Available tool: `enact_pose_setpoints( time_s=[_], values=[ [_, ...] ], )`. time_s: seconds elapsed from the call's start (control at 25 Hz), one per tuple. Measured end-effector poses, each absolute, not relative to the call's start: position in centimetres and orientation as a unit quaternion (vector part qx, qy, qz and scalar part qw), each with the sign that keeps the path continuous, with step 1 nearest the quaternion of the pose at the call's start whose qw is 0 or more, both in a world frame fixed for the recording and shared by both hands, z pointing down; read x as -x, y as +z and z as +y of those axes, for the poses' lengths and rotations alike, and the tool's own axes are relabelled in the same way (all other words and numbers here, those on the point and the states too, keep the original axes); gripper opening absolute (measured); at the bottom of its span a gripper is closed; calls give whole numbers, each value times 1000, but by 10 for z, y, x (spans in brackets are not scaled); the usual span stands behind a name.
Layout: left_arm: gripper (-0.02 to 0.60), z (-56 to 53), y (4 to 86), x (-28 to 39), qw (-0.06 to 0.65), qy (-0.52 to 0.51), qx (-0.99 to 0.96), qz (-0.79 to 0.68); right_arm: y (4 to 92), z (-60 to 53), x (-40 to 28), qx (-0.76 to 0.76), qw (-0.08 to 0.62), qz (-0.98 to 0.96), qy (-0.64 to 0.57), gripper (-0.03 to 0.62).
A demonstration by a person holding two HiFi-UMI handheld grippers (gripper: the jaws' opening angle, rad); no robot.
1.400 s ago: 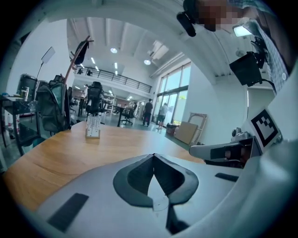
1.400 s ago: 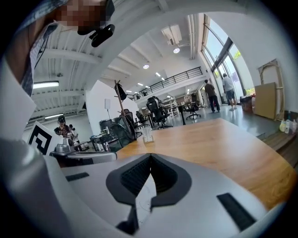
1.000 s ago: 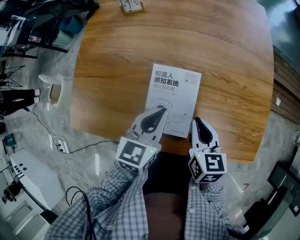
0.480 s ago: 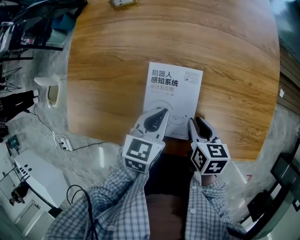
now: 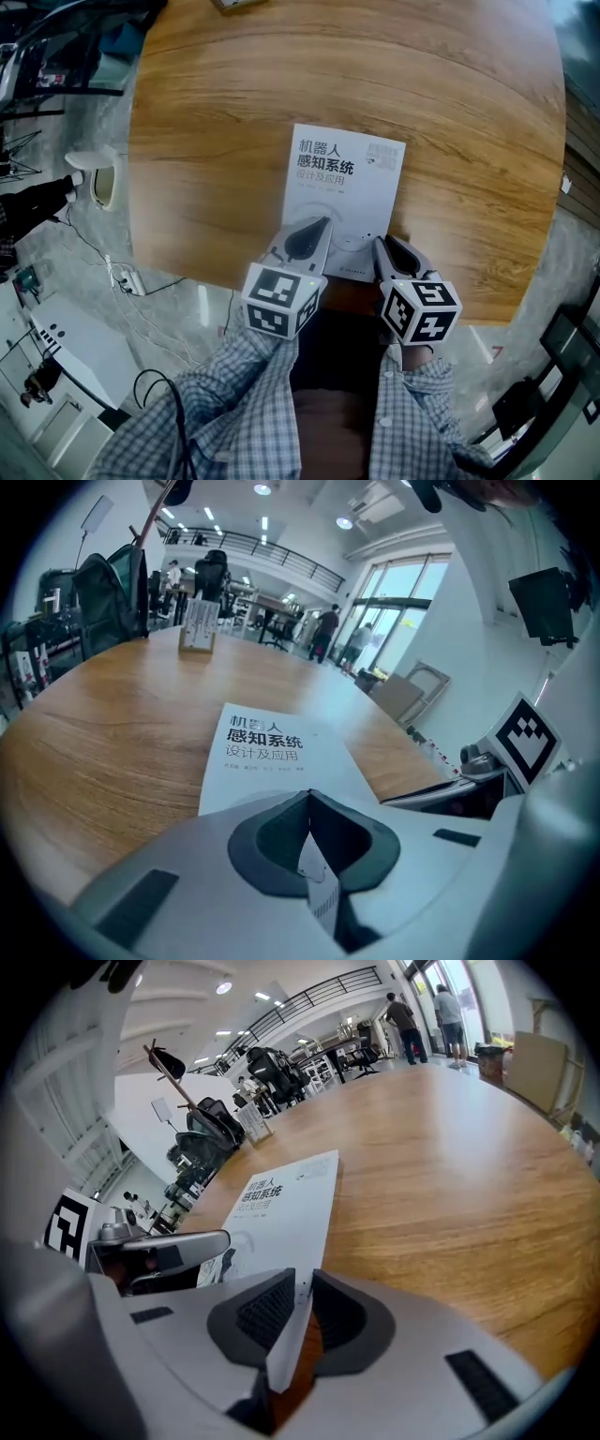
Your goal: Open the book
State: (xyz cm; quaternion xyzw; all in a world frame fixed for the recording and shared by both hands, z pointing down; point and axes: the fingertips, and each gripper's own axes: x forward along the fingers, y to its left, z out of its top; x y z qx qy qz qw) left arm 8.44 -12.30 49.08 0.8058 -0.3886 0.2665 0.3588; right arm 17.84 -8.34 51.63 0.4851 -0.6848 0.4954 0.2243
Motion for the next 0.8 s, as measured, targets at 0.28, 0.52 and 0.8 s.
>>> enact_pose_setpoints(
  time_s=[0.28,0.52,0.8],
  values=[
    [8,-120,488,-91,357,265,-812,-377,507,-84,-181,-488,190,-676,518,34],
    [8,-122,474,-96,350,260,-824,-361,483,-84,-176,-484,151,-685,524,26],
    [8,-113,455,-113,350,246,-844,-323,450,-89,-160,-466,113,-710,517,23]
  ],
)
